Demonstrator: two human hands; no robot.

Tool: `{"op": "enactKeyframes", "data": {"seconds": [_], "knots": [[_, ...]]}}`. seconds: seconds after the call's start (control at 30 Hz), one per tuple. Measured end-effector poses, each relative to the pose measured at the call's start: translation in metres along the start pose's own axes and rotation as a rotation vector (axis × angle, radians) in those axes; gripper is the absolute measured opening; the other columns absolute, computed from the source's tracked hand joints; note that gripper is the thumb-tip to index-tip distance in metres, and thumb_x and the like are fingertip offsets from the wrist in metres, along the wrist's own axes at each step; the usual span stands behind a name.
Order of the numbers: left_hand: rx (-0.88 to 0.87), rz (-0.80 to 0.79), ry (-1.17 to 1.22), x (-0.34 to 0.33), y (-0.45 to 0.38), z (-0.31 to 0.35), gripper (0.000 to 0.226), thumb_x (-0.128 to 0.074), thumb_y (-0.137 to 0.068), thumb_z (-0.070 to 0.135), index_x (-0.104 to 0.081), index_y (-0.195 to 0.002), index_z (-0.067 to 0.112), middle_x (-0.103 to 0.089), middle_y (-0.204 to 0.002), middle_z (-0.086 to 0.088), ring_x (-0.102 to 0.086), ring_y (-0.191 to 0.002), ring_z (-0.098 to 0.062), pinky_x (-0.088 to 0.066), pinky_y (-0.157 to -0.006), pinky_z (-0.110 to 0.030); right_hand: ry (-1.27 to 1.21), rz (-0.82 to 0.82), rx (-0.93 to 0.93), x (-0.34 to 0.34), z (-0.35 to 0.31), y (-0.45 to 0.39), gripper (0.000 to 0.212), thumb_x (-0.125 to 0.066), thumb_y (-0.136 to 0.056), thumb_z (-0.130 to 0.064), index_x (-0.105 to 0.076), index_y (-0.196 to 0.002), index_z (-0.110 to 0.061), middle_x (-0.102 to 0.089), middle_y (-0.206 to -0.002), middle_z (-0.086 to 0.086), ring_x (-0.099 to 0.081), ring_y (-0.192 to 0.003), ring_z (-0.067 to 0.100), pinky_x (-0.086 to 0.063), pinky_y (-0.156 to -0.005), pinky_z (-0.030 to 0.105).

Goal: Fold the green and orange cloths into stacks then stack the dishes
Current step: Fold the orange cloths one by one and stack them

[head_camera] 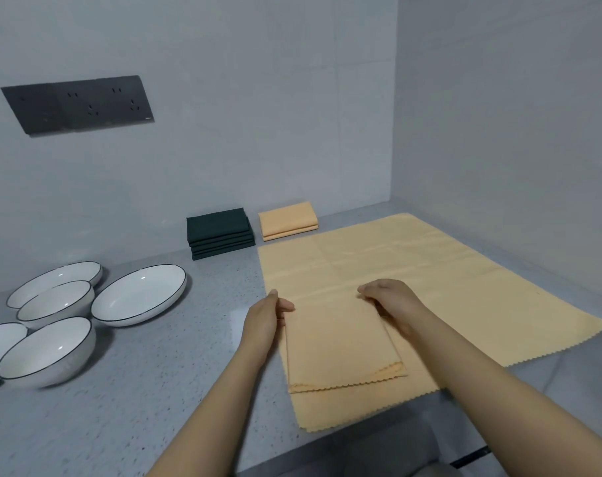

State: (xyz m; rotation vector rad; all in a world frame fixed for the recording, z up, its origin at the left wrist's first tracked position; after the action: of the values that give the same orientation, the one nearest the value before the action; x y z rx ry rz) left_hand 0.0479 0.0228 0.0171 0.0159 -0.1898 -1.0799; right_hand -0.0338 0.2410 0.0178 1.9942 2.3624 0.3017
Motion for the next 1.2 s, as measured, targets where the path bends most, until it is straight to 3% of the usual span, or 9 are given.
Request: {"op": "enactKeyframes", "data": {"seconds": [0.1, 0.2, 0.37, 0.5, 0.63, 0.77, 0.9, 1.07, 1.2], "knots": [[-0.068, -0.020, -0.125, -0.002, 0.003, -0.003, 0.046, -0.037, -0.101, 0.034, -0.071, -0.080, 0.013, -0.069, -0.095, 0.000, -0.061, -0.094, -0.019, -0.046, -0.091, -0.034, 0.170, 0.011, 0.088, -0.003, 0.000, 0.003, 0.006, -0.069, -0.081, -0.008, -0.068, -0.086, -0.010, -0.067, -0.087, -0.003, -0.060, -0.081, 0.013, -0.044, -0.066, 0.017], [-0.182, -0.040, -0.246, -0.006, 0.008, -0.004, 0.037, -0.038, -0.100, 0.027, -0.069, -0.085, 0.013, -0.066, -0.098, 0.006, -0.057, -0.100, -0.014, -0.040, -0.080, -0.024, 0.345, 0.016, 0.172, -0.007, 0.000, 0.002, 0.017, -0.071, -0.080, -0.008, -0.068, -0.096, -0.009, -0.060, -0.082, -0.006, -0.055, -0.084, 0.013, -0.039, -0.062, 0.014], [-0.260, -0.075, -0.409, -0.011, 0.009, 0.000, 0.027, -0.040, -0.098, 0.016, -0.067, -0.094, 0.017, -0.058, -0.104, 0.008, -0.049, -0.103, -0.008, -0.032, -0.080, -0.019, 0.544, 0.007, 0.258, -0.012, 0.005, -0.002, 0.024, -0.068, -0.083, -0.013, -0.066, -0.106, -0.010, -0.063, -0.113, 0.001, -0.055, -0.108, 0.014, -0.036, -0.082, 0.017], [-0.275, -0.088, -0.442, -0.011, 0.009, -0.002, 0.023, -0.044, -0.094, 0.017, -0.066, -0.091, 0.022, -0.059, -0.112, 0.002, -0.052, -0.099, -0.007, -0.036, -0.073, -0.012, 0.703, 0.015, 0.289, -0.012, 0.001, 0.000, 0.024, -0.065, -0.087, -0.022, -0.066, -0.109, -0.013, -0.062, -0.117, 0.002, -0.052, -0.116, 0.019, -0.037, -0.086, 0.019], [-0.446, 0.014, -0.795, -0.014, 0.019, 0.007, 0.029, -0.043, -0.093, 0.018, -0.062, -0.114, 0.016, -0.050, -0.128, 0.001, -0.041, -0.122, -0.017, -0.036, -0.091, -0.024, 1.097, 0.105, 0.458, -0.016, -0.014, 0.017, 0.032, -0.049, -0.093, -0.036, -0.061, -0.121, -0.023, -0.054, -0.129, -0.002, -0.037, -0.124, 0.021, -0.030, -0.098, 0.029], [-0.517, -0.169, -1.076, -0.031, 0.033, 0.012, 0.049, -0.029, -0.100, 0.023, -0.031, -0.146, 0.008, -0.018, -0.158, -0.008, -0.012, -0.146, -0.020, -0.008, -0.119, -0.030, 1.258, -0.047, 0.601, -0.037, -0.016, 0.036, 0.044, -0.035, -0.099, -0.031, -0.042, -0.141, -0.021, -0.032, -0.152, 0.003, -0.024, -0.140, 0.020, -0.017, -0.111, 0.031], [-0.398, -0.307, -1.237, -0.043, 0.035, -0.002, 0.056, -0.016, -0.103, 0.031, -0.002, -0.153, 0.010, 0.006, -0.160, -0.010, 0.009, -0.147, -0.021, 0.008, -0.119, -0.034, 1.359, -0.177, 0.526, -0.041, 0.003, 0.040, 0.050, -0.025, -0.102, -0.030, -0.020, -0.149, -0.016, -0.016, -0.158, 0.006, -0.014, -0.145, 0.020, -0.010, -0.116, 0.033], [-0.324, -0.352, -1.301, -0.042, 0.034, -0.021, 0.057, -0.012, -0.102, 0.039, 0.010, -0.152, 0.019, 0.018, -0.158, -0.007, 0.019, -0.145, -0.019, 0.014, -0.117, -0.038, 1.337, -0.227, 0.419, -0.034, 0.030, 0.035, 0.054, -0.014, -0.102, -0.040, -0.001, -0.152, -0.023, 0.003, -0.160, -0.002, 0.006, -0.146, 0.011, 0.006, -0.118, 0.031], [-0.313, -0.298, -1.299, -0.040, 0.034, -0.022, 0.059, -0.010, -0.101, 0.045, 0.012, -0.151, 0.023, 0.020, -0.157, -0.011, 0.022, -0.144, -0.021, 0.016, -0.117, -0.040, 1.334, -0.132, 0.350, -0.031, 0.032, 0.035, 0.060, -0.011, -0.099, -0.049, 0.005, -0.151, -0.023, 0.010, -0.159, -0.001, 0.012, -0.145, 0.011, 0.011, -0.118, 0.037]]}}
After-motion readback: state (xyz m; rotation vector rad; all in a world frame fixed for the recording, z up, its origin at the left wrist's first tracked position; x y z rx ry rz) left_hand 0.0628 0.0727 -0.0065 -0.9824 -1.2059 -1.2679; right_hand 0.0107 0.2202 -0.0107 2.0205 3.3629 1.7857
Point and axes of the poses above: each hand's wrist, its own y-axis away from the middle knuckle, its own x-axis out of the back of the hand, z = x × y, the point moved 1 cm from there along -y, towards the middle knuckle
